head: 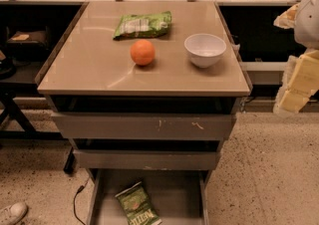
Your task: Pick green jalapeno chip bag from bottom drawer and place on counter
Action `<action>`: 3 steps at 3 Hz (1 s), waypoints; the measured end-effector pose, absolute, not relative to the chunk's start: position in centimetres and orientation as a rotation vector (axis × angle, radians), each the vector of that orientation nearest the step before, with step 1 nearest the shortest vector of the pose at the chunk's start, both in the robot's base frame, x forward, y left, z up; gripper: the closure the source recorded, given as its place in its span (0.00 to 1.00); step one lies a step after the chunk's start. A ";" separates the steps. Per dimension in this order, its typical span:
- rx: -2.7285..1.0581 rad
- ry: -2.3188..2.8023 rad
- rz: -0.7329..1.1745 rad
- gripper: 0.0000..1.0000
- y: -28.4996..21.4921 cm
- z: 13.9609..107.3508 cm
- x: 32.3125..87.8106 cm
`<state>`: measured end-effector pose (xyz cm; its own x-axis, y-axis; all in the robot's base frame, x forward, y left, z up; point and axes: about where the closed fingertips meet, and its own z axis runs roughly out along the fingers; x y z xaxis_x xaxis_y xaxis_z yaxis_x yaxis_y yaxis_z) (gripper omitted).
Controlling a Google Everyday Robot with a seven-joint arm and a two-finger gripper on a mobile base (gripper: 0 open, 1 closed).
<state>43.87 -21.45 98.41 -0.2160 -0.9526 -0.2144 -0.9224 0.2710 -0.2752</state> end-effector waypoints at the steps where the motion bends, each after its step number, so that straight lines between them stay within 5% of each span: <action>1: -1.709 2.210 -0.125 0.00 -21.5 98.4 43.9; 3: -1.717 2.238 -0.180 0.00 -20.1 94.9 42.6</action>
Offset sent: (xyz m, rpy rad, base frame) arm -0.0074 0.0048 -0.0203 -0.0376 0.0202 0.0054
